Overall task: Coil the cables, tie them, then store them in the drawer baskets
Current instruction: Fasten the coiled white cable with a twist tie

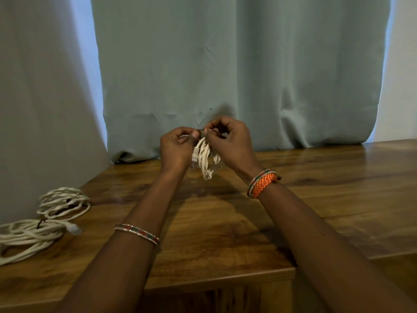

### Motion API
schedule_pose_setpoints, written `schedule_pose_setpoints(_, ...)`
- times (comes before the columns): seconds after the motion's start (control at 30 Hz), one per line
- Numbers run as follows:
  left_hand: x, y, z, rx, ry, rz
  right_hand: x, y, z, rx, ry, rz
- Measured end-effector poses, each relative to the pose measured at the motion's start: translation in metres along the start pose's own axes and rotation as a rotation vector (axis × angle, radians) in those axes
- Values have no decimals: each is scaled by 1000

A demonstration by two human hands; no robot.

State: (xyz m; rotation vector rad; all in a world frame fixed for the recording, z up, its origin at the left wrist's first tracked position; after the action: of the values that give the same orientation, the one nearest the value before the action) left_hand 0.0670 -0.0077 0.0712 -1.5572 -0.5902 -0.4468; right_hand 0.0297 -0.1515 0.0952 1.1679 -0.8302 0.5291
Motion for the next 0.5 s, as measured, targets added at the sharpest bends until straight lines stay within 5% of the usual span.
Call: schedule_pose_setpoints(0.5, -6, -15, -1, 37, -34, -100, -2, 5, 3, -50, -30, 24)
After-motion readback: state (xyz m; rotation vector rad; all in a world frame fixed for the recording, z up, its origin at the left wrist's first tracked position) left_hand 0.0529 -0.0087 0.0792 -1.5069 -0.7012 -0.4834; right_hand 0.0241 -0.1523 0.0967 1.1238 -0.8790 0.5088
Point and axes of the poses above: each hand's wrist, its own x-axis towards the middle knuckle, its own z-axis out of the back of the hand, y = z × x, the point moved 10 cm from there along x, towards the middle knuckle, and after that the axes turned 4 degrees about y, right-handed, at the moved point
